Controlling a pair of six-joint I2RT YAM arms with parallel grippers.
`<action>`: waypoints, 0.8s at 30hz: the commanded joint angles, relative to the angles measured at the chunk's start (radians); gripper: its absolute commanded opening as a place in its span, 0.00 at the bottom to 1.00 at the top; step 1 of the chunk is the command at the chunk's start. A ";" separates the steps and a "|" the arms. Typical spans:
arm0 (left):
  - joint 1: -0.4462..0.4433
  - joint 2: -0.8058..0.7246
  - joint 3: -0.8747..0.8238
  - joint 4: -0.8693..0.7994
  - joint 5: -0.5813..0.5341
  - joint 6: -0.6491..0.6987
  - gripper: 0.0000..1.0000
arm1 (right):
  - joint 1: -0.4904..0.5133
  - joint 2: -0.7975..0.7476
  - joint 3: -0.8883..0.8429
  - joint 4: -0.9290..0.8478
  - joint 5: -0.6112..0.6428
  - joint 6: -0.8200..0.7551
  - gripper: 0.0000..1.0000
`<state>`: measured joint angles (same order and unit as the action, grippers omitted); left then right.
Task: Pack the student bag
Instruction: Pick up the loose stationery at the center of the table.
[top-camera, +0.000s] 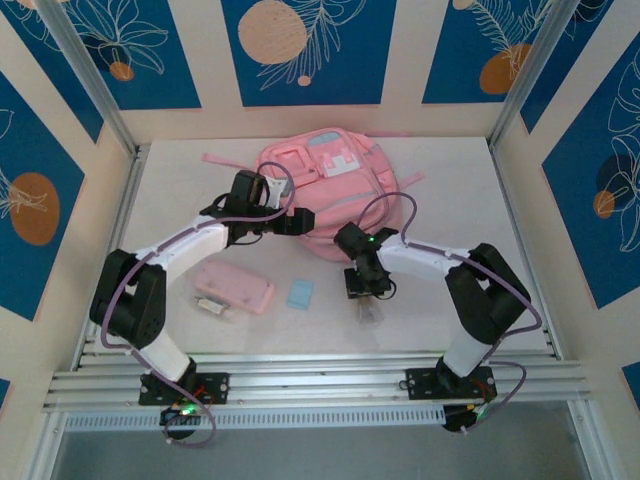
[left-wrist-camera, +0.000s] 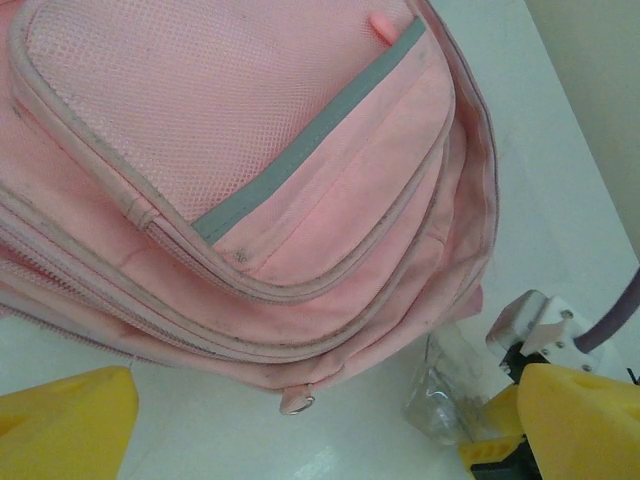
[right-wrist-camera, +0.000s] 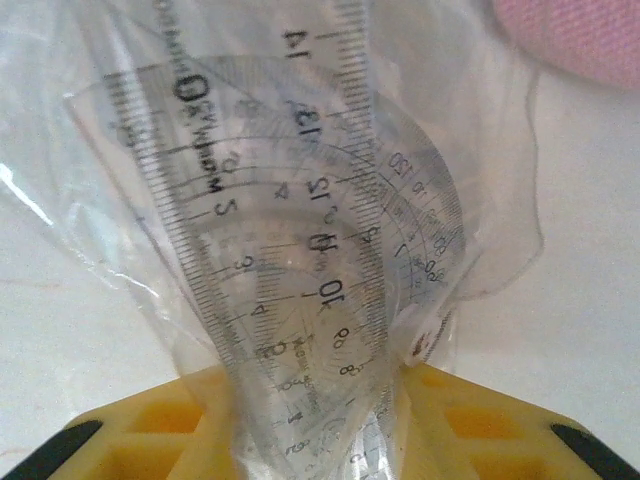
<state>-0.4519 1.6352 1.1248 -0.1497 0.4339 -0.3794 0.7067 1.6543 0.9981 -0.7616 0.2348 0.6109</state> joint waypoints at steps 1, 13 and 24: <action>0.009 -0.031 0.042 -0.027 -0.020 0.040 0.96 | 0.000 -0.044 -0.011 -0.068 -0.063 0.025 0.18; -0.063 0.036 0.201 -0.154 -0.156 0.265 0.92 | -0.088 -0.214 0.027 -0.164 -0.107 0.014 0.01; -0.188 0.278 0.454 -0.314 -0.271 0.514 0.91 | -0.458 -0.418 -0.036 -0.053 -0.268 -0.043 0.00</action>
<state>-0.6094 1.8641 1.5188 -0.3759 0.2131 0.0353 0.3031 1.2728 0.9897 -0.8532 0.0563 0.5941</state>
